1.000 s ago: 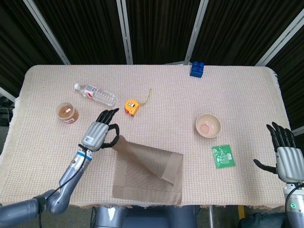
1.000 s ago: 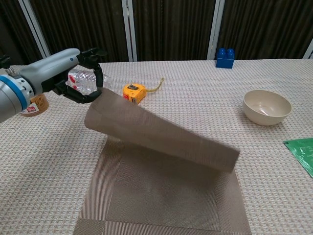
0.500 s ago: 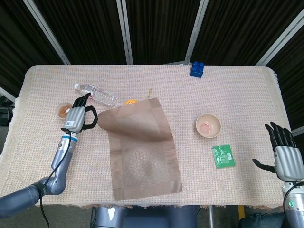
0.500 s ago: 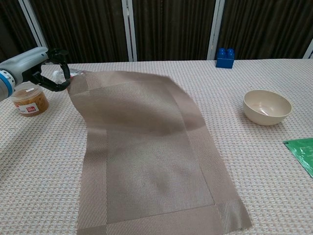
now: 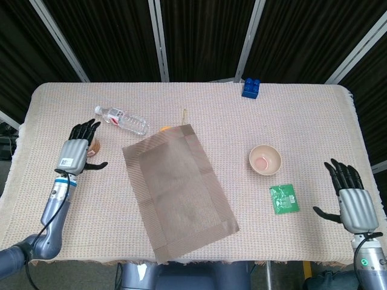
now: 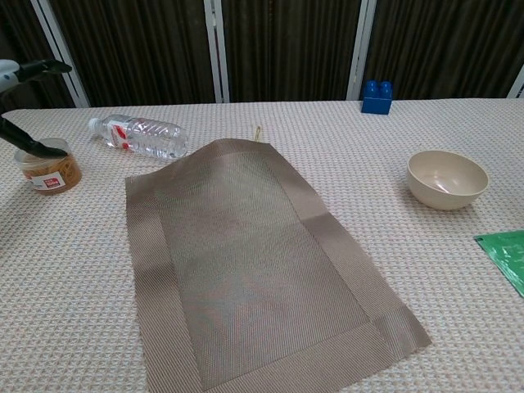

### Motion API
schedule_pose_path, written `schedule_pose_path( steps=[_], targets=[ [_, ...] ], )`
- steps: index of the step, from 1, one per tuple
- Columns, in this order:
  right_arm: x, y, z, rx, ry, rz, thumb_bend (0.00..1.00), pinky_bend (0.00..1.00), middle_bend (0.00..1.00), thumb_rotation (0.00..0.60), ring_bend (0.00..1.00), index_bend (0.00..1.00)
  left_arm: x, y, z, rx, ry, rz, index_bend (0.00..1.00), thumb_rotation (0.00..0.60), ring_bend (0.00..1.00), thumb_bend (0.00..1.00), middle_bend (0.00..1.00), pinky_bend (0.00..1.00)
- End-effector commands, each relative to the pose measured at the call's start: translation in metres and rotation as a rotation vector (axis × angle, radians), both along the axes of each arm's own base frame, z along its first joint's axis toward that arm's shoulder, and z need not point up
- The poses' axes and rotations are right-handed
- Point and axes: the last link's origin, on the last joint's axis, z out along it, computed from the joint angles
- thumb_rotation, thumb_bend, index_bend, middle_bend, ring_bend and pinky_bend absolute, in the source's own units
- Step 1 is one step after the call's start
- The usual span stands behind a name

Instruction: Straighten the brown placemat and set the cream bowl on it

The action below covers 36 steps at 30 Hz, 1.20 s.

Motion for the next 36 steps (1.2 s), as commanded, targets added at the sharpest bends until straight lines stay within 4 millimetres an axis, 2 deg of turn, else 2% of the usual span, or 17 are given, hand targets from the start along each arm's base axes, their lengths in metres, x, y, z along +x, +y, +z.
schedule_pose_path(
  steps=[1,6,10,17,25,36],
  targets=[
    [0.013,0.007,-0.015,0.119,0.002,0.088,0.0,0.0,0.0,0.6,0.0,0.0,-0.006,-0.032,0.04,0.057,0.089,0.002,0.0,0.6,0.0,0.0,0.0,0.0],
    [0.036,0.016,-0.032,0.281,0.019,0.248,0.0,0.0,0.0,0.6,0.0,0.0,-0.007,-0.073,0.079,0.084,0.151,0.046,0.0,0.6,0.0,0.0,0.0,0.0],
    [0.055,0.016,-0.048,0.38,0.063,0.367,0.0,0.0,0.0,0.6,0.0,0.03,-0.008,-0.096,0.092,0.105,0.149,0.071,0.0,0.6,0.0,0.0,0.0,0.0],
    [0.078,0.009,-0.086,0.506,0.167,0.488,0.02,0.0,0.0,0.6,0.0,0.1,-0.011,-0.13,0.1,0.11,0.129,0.078,0.0,0.6,0.0,0.0,0.0,0.0],
    [0.097,0.001,-0.125,0.566,0.243,0.552,0.03,0.0,0.0,0.6,0.0,0.17,-0.021,-0.144,0.098,0.096,0.133,0.085,0.0,0.6,0.0,0.0,0.0,0.0],
    [0.105,-0.006,-0.164,0.568,0.332,0.597,0.06,0.0,0.0,0.6,0.0,0.22,-0.026,-0.144,0.095,0.089,0.14,0.075,0.0,0.6,0.0,0.0,0.0,0.0]
  ],
)
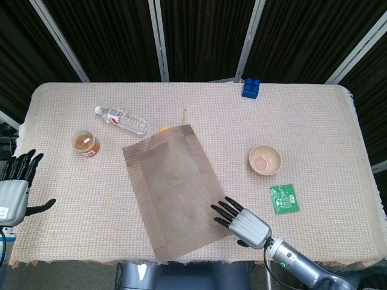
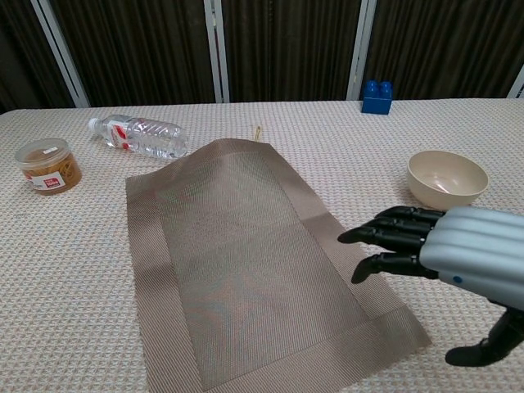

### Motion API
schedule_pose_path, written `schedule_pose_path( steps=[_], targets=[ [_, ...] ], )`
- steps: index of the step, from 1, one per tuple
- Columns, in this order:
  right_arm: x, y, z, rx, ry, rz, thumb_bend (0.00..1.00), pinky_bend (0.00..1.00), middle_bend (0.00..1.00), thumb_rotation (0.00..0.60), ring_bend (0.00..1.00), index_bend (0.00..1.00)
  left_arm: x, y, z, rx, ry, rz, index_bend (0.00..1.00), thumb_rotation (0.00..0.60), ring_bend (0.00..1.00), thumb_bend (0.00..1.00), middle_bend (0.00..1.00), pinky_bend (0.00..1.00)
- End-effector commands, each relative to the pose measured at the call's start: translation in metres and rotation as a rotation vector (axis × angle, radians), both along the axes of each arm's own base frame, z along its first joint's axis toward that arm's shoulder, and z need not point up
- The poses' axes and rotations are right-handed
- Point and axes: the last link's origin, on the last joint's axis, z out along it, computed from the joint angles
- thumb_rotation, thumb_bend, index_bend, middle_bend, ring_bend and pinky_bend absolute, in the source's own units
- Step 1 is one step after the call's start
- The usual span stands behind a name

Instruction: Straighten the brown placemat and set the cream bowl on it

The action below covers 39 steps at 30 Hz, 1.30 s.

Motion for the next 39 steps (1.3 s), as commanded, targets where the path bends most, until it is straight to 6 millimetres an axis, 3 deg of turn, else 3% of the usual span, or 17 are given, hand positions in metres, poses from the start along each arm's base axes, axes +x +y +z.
schedule_pose_path(
  steps=[1,9,25,39],
  targets=[
    [0.001,-0.004,-0.01,-0.006,0.023,0.017,0.06,0.0,0.0,0.6,0.0,0.23,0.0,0.0,0.0,0.001,-0.004,-0.002,0.0,0.6,0.0,0.0,0.0,0.0],
    [-0.008,-0.009,-0.03,-0.004,0.068,0.005,0.07,0.0,0.0,0.6,0.0,0.24,-0.001,0.001,-0.001,-0.006,-0.007,-0.001,0.0,0.6,0.0,0.0,0.0,0.0],
    [-0.016,-0.016,-0.042,-0.037,0.084,0.017,0.08,0.0,0.0,0.6,0.0,0.25,0.0,0.003,-0.001,-0.014,-0.021,0.006,0.0,0.6,0.0,0.0,0.0,0.0],
    [-0.014,-0.019,-0.048,-0.041,0.044,-0.001,0.24,0.0,0.0,0.6,0.0,0.26,-0.001,0.003,0.0,-0.013,-0.026,0.005,0.0,0.6,0.0,0.0,0.0,0.0]
  ],
)
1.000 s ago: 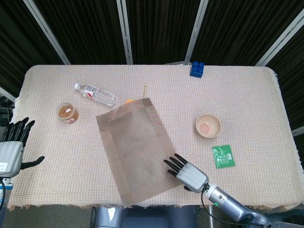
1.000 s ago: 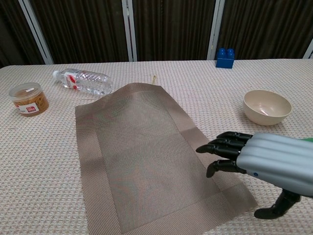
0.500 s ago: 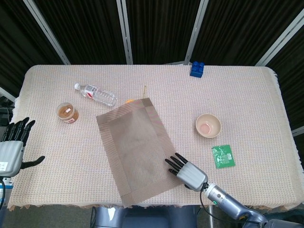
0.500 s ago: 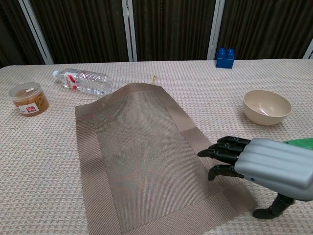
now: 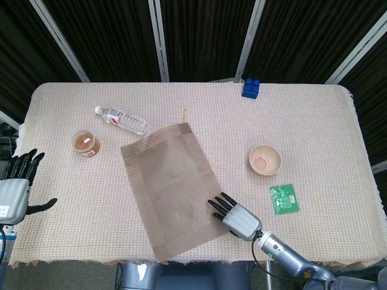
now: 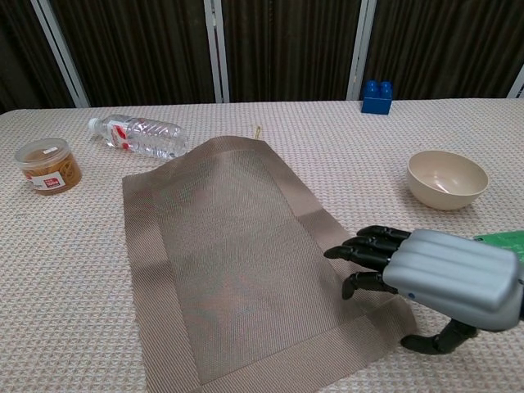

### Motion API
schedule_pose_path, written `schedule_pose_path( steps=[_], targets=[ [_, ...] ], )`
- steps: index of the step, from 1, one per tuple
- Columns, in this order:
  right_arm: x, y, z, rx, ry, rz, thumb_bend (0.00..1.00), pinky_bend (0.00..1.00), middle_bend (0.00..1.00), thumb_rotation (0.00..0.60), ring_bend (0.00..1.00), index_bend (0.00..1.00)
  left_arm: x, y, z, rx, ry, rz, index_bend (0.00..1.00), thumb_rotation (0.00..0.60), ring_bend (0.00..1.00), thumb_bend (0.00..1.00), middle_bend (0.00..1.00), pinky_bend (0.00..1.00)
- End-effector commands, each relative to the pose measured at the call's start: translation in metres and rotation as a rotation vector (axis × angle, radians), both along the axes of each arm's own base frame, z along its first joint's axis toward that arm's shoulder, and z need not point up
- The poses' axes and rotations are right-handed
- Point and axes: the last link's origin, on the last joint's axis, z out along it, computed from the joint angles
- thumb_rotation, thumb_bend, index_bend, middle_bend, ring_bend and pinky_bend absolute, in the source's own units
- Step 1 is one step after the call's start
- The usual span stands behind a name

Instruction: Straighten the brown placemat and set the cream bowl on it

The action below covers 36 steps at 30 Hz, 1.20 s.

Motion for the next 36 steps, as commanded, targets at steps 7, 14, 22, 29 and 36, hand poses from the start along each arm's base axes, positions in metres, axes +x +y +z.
schedule_pose_path(
  steps=[7,14,22,29,36],
  targets=[
    [0.001,-0.001,-0.003,0.0,-0.024,-0.009,0.27,0.0,0.0,0.6,0.0,0.33,0.0,0.0,0.0,-0.002,-0.002,-0.002,0.0,0.6,0.0,0.0,0.0,0.0],
    [-0.003,0.001,-0.005,0.0,-0.031,-0.015,0.33,0.0,0.0,0.6,0.0,0.48,0.001,-0.001,0.0,-0.004,-0.003,-0.003,0.0,0.6,0.0,0.0,0.0,0.0],
    [-0.004,0.002,-0.005,0.0,-0.055,-0.024,0.39,0.0,0.0,0.6,0.0,0.6,0.001,-0.001,-0.001,-0.008,-0.002,-0.003,0.0,0.6,0.0,0.0,0.0,0.0],
    [-0.005,0.005,-0.005,-0.002,-0.064,-0.016,0.4,0.0,0.0,0.6,0.0,0.64,0.001,-0.002,-0.001,-0.009,-0.002,-0.001,0.0,0.6,0.0,0.0,0.0,0.0],
    [-0.009,0.01,0.013,-0.035,-0.083,0.034,0.41,0.0,0.02,0.6,0.0,0.65,0.0,-0.002,-0.002,-0.013,-0.002,0.002,0.0,0.6,0.0,0.0,0.0,0.0]
  ],
)
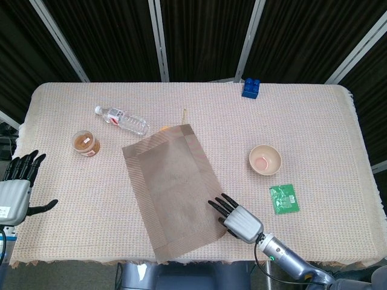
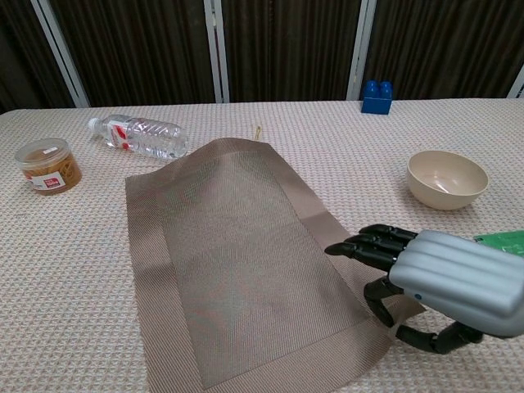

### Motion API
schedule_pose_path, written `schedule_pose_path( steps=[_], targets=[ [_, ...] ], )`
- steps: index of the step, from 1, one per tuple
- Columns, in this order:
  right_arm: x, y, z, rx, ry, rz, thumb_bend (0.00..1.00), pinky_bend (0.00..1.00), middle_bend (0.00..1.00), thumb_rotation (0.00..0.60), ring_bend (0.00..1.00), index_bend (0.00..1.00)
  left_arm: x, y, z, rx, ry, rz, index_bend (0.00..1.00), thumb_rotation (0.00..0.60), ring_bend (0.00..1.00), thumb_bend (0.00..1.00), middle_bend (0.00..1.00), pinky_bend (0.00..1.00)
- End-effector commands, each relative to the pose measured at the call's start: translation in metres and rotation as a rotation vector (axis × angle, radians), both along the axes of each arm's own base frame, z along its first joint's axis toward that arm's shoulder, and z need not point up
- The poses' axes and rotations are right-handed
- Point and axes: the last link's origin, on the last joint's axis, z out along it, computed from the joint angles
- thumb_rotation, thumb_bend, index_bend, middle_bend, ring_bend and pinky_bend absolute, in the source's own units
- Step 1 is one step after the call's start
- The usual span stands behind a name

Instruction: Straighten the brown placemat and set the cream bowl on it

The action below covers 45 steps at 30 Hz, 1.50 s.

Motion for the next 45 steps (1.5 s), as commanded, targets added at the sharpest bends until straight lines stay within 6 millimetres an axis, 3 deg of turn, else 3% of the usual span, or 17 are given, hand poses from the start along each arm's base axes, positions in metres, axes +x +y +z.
schedule_pose_path(
  steps=[1,7,12,26,28,30,31,33,37,45],
  targets=[
    [-0.004,0.002,0.016,-0.033,0.0,0.047,0.41,0.0,0.02,0.6,0.0,0.65,0.0,0.0,0.0,-0.001,0.0,-0.001,0.0,0.6,0.0,0.0,0.0,0.0],
    [-0.007,-0.019,0.065,-0.22,0.088,0.268,0.41,0.0,0.03,0.6,0.0,0.65,0.001,0.001,-0.002,-0.009,0.001,-0.003,0.0,0.6,0.0,0.0,0.0,0.0],
    [-0.003,-0.055,0.097,-0.33,0.176,0.353,0.41,0.0,0.04,0.6,0.0,0.65,0.0,0.001,-0.004,-0.013,0.003,-0.002,0.0,0.6,0.0,0.0,0.0,0.0],
    [0.009,-0.145,0.129,-0.532,0.509,0.624,0.39,0.0,0.05,0.6,0.0,0.64,-0.007,0.004,-0.003,-0.01,0.011,0.027,0.0,0.6,0.0,0.0,0.0,0.0],
    [0.01,-0.153,0.131,-0.567,0.529,0.634,0.34,0.0,0.03,0.6,0.0,0.43,-0.008,0.005,-0.004,-0.009,0.015,0.029,0.0,0.6,0.0,0.0,0.0,0.0],
    [0.009,-0.159,0.133,-0.6,0.527,0.629,0.13,0.0,0.0,0.6,0.0,0.06,-0.008,0.005,-0.004,-0.011,0.018,0.03,0.0,0.6,0.0,0.0,0.0,0.0],
    [0.007,-0.161,0.135,-0.62,0.515,0.595,0.07,0.0,0.0,0.6,0.0,0.01,-0.009,0.004,-0.005,-0.015,0.022,0.03,0.0,0.6,0.0,0.0,0.0,0.0],
    [0.006,-0.162,0.14,-0.662,0.453,0.524,0.0,0.0,0.0,0.6,0.0,0.0,-0.009,0.004,-0.007,-0.022,0.03,0.028,0.0,0.6,0.0,0.0,0.0,0.0],
    [0.0,-0.153,0.157,-0.731,0.298,0.368,0.0,0.0,0.0,0.6,0.0,0.0,-0.006,0.006,-0.012,-0.042,0.036,0.005,0.0,0.6,0.0,0.0,0.0,0.0],
    [-0.036,-0.092,0.201,-0.731,-0.086,-0.108,0.0,0.0,0.0,0.6,0.0,0.0,0.011,0.015,-0.036,-0.117,0.024,-0.182,0.04,0.6,0.0,0.01,0.0,0.0]
  ],
)
